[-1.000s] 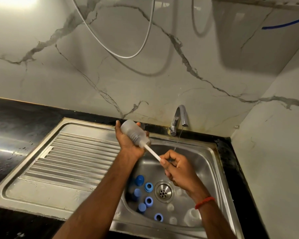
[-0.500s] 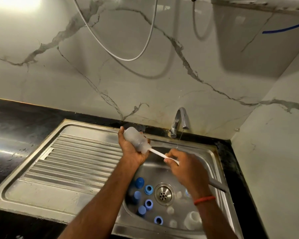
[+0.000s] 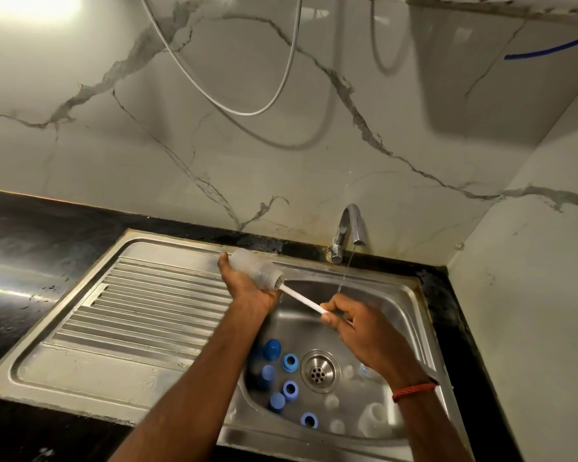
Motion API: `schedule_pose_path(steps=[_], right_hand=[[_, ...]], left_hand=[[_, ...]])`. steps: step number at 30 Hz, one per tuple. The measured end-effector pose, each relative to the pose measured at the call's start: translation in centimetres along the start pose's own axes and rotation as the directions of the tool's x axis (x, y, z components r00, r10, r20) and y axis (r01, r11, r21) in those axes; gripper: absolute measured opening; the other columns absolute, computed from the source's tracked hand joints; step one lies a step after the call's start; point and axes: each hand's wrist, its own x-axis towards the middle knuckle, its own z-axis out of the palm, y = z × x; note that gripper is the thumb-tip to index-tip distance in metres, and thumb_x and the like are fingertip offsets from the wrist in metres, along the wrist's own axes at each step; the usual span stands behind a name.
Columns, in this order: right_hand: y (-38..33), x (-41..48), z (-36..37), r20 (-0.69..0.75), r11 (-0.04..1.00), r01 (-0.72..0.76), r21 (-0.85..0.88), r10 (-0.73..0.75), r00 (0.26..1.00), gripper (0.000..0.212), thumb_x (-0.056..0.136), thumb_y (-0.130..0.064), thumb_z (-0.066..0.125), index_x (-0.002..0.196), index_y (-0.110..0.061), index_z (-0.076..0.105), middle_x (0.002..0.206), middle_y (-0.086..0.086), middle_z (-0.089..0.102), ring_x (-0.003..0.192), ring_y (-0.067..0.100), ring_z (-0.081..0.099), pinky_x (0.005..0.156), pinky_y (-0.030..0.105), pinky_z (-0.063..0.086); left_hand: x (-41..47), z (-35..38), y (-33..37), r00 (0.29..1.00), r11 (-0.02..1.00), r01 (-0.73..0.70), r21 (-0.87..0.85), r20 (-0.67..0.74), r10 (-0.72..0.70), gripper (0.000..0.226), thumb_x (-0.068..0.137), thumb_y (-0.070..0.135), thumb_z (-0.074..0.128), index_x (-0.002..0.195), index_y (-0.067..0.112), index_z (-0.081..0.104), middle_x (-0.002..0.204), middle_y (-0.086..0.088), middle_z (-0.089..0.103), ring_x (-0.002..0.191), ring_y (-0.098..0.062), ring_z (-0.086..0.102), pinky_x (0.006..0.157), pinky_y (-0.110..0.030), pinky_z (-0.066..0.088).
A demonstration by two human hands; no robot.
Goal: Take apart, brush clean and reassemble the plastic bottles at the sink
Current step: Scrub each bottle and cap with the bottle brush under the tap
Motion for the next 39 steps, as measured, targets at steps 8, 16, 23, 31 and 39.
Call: schedule_pose_path(steps=[8,16,23,31,39], right_hand=[[-0.3,-1.0,-1.3,-0.024,0.993,0.059,-0.102,-0.062,0.998,0.007,0.098,-0.036,0.059,0.102,-0.031,0.063,0.078,-0.016,0.063,0.071,0.002,0.061,0.063,0.015,0.044],[-2.2,-1.8,-0.1,-0.133,0.899,0.024,-0.437,-0.090,0.987,0.015,0.101,-0.043,0.048,0.109,-0.032,0.054,0.074,-0.006,0.064,0.065,0.013,0.059,0.053,0.024,0.041],[-1.8,-2.4,-1.1,-0.026,0.973,0.064,-0.220,-0.071,0.997,0.010,0.098,-0.038,0.059,0.105,-0.032,0.062,0.067,-0.017,0.054,0.056,-0.001,0.052,0.056,0.012,0.033],[-2.8,-2.0,1.0,-0.079,0.953,0.047,-0.298,-0.073,0.994,0.014,0.102,-0.042,0.047,0.110,-0.032,0.053,0.081,-0.005,0.067,0.067,0.010,0.060,0.060,0.029,0.052],[-0.7,-3.0,-1.8,-0.008,0.991,0.056,-0.121,-0.057,0.998,0.002,0.096,-0.032,0.063,0.097,-0.031,0.063,0.064,-0.013,0.057,0.063,0.001,0.056,0.057,0.014,0.040]], left_hand=[[-0.1,0.2,0.0,0.999,0.999,-0.045,0.002,-0.029,0.045,0.056,0.083,0.065,0.061,0.113,0.018,0.060,0.097,-0.008,0.060,0.085,-0.026,0.064,0.059,-0.034,0.057],[-1.1,-1.0,-1.9,0.999,0.998,-0.019,0.066,-0.035,0.021,0.059,0.087,0.066,0.056,0.120,0.017,0.055,0.114,-0.016,0.058,0.104,-0.032,0.060,0.094,-0.045,0.053],[-0.2,-1.8,0.7,0.997,0.999,-0.046,-0.001,-0.057,0.046,0.059,0.085,0.066,0.056,0.120,0.019,0.058,0.128,-0.017,0.063,0.112,-0.036,0.064,0.094,-0.054,0.054],[-2.0,-1.0,-1.2,1.000,0.999,0.014,0.050,-0.027,-0.012,0.054,0.087,0.063,0.058,0.111,0.015,0.058,0.102,-0.011,0.059,0.093,-0.026,0.061,0.076,-0.037,0.054],[-0.7,-1.4,0.5,0.995,0.997,-0.072,0.017,-0.064,0.073,0.053,0.086,0.064,0.057,0.115,0.021,0.058,0.121,-0.015,0.062,0.109,-0.035,0.063,0.092,-0.051,0.055]])
